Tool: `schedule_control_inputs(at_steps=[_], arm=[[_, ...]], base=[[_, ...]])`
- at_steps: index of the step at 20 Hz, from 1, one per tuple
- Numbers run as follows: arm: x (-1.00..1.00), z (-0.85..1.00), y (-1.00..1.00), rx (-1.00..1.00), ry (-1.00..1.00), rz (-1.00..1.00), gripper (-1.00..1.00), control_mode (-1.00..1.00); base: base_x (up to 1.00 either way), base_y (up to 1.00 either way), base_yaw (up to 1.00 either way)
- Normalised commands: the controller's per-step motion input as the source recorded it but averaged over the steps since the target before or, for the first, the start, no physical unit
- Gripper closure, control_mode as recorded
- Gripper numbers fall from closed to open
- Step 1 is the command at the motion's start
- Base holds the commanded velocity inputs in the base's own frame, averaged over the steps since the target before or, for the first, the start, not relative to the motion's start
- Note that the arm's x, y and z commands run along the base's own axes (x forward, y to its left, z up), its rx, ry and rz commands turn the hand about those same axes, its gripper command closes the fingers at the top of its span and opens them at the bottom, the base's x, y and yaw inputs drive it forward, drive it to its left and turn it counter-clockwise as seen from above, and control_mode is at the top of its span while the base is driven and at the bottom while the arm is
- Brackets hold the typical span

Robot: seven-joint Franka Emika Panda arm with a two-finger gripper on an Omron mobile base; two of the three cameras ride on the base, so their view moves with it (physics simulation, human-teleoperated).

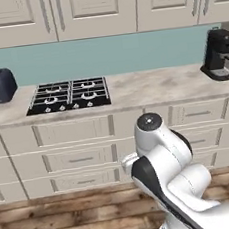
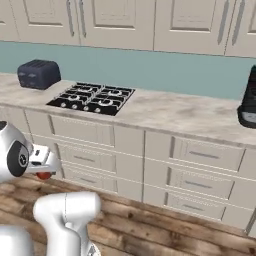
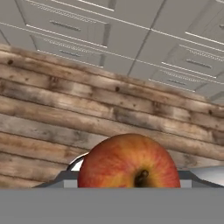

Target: Place the apple in the correct fridge rack based on whether it is a fruit or vegetable. Finally, close the fridge door.

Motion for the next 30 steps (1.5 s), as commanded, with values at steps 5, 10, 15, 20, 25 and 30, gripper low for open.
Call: schedule_control_inputs(at_steps=[5,10,15,20,25,30], arm=[[0.0,0.0,0.0,0.0,0.0,0.0,1.0,1.0],[0.0,0.0,0.0,0.0,0.0,0.0,1.0,1.0],[0.0,0.0,0.0,0.0,0.0,0.0,1.0,1.0],[0.0,0.0,0.0,0.0,0.0,0.0,1.0,1.0],[0.0,0.0,0.0,0.0,0.0,0.0,1.0,1.0],[0.0,0.0,0.0,0.0,0.0,0.0,1.0,1.0]], base=[[0.0,1.0,0.23],[0.0,1.0,0.26],[0.16,1.0,0.23],[0.44,1.0,0.17],[0.35,1.0,0.13],[0.48,1.0,0.06]])
